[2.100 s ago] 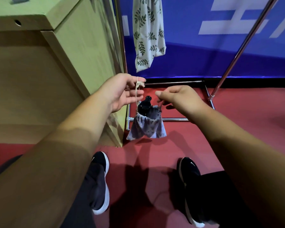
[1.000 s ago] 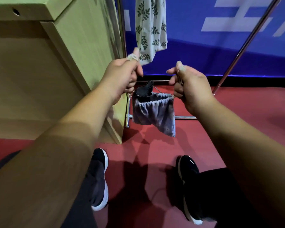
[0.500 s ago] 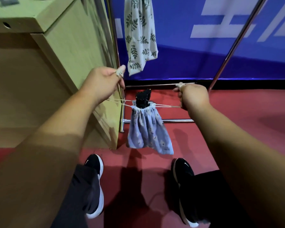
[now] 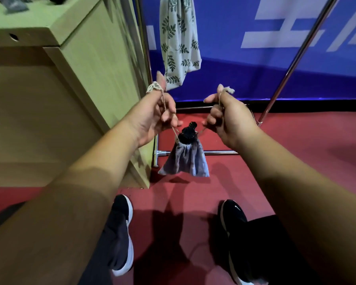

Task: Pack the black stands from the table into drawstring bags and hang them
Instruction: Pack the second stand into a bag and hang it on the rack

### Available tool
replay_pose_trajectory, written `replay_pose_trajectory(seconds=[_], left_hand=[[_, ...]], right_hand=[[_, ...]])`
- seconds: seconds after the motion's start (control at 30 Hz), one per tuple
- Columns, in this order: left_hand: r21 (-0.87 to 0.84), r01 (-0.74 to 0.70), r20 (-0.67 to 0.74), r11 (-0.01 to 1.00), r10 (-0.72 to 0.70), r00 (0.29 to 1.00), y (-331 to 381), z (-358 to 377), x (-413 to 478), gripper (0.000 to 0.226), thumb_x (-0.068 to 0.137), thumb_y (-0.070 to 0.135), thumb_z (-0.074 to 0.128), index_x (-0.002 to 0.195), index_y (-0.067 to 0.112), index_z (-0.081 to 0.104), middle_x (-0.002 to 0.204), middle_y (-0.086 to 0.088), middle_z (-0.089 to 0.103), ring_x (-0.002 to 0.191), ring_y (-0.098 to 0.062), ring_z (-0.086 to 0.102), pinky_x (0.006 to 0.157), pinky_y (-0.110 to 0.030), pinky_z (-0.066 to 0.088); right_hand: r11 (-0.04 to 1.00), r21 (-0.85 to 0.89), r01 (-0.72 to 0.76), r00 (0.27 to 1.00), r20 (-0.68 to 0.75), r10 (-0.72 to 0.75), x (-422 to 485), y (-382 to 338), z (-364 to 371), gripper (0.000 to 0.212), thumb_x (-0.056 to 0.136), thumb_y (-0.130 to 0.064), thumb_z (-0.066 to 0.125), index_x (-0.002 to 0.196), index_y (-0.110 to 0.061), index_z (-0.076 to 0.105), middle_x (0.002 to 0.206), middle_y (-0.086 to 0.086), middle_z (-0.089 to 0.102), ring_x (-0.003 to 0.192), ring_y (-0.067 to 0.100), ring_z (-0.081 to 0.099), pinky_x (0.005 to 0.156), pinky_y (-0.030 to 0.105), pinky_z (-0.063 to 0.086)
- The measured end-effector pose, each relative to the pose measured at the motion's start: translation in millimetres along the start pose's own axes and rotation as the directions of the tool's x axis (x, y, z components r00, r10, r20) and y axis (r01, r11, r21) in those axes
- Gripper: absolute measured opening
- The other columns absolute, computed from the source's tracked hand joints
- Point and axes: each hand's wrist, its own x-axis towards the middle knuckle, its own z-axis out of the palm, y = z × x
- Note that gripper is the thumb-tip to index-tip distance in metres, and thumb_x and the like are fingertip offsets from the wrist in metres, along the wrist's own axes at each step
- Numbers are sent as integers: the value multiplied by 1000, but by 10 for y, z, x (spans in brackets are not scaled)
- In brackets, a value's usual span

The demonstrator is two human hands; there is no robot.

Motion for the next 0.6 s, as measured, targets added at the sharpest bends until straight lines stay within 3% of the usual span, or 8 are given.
replay_pose_trajectory(seconds=[0.03, 0.07, 0.13, 0.17, 0.27, 0.37, 0.47, 0.6], left_hand=[[-42, -1, 8, 999, 1, 1000, 12, 25, -9, 75, 100, 74, 38, 59, 12, 54, 46, -4, 29, 47, -24, 43, 68, -42, 60], [-65, -5, 15, 998, 6, 1000, 23, 43, -10, 76, 100, 75, 39, 56, 13, 48, 47, -3, 23, 43, -21, 32, 53, -34, 46], [-31, 10, 15, 999, -10, 1000, 48, 50, -2, 75, 99, 76, 42, 54, 16, 38, 47, 1, 18, 41, -16, 14, 49, -27, 14], [12, 33, 10, 999, -33, 999, 64, 43, 9, 75, 98, 78, 42, 54, 18, 36, 48, 2, 16, 41, -15, 10, 50, -25, 9], [205, 94, -36, 974, -89, 995, 113, -6, 0, 74, 94, 83, 45, 57, 19, 38, 50, 2, 14, 45, -13, 9, 52, -21, 13], [413, 92, -116, 906, -48, 992, 136, -94, -18, 74, 90, 83, 54, 56, 19, 43, 51, -1, 18, 45, -15, 15, 52, -22, 19], [435, 90, -119, 896, -41, 992, 137, -155, -60, 75, 87, 82, 59, 54, 18, 42, 54, -4, 17, 46, -15, 15, 52, -22, 20], [456, 110, -126, 883, -59, 990, 113, -147, -94, 76, 85, 85, 59, 53, 18, 43, 54, -4, 19, 44, -15, 16, 51, -19, 22]], right_hand=[[1000, 4, -13, 1000, 22, 13, -4, 2, 21, 46, 111, -51, 48, 87, -15, 65, 61, -2, 23, 52, 16, 21, 53, 29, 38], [1000, -11, -19, 999, 36, 19, -2, 9, 31, 46, 110, -51, 49, 86, -15, 64, 64, -2, 19, 57, 16, 12, 51, 29, 26], [996, -87, -6, 1000, 22, 8, 11, 25, 38, 43, 109, -46, 51, 81, -16, 63, 64, -3, 16, 59, 16, 5, 52, 31, 10], [992, -129, 3, 1000, -4, -4, 9, 30, 35, 42, 108, -42, 52, 77, -16, 62, 61, -3, 16, 56, 16, 5, 52, 31, 8], [974, -228, 11, 994, -107, -36, 7, 68, -1, 39, 99, -31, 55, 64, -14, 59, 54, -1, 19, 48, 16, 11, 50, 26, 12], [963, -268, 26, 968, -235, -91, 3, 73, -82, 40, 92, -27, 57, 54, -15, 59, 50, 3, 25, 42, 18, 19, 47, 24, 21], [943, -318, 96, 912, -352, -212, 33, 30, -159, 43, 85, -28, 57, 44, -16, 60, 43, 3, 35, 38, 22, 31, 51, 30, 31], [939, -320, 122, 906, -351, -237, 38, -2, -170, 44, 86, -29, 57, 44, -17, 60, 43, 2, 36, 38, 22, 33, 53, 31, 31]])
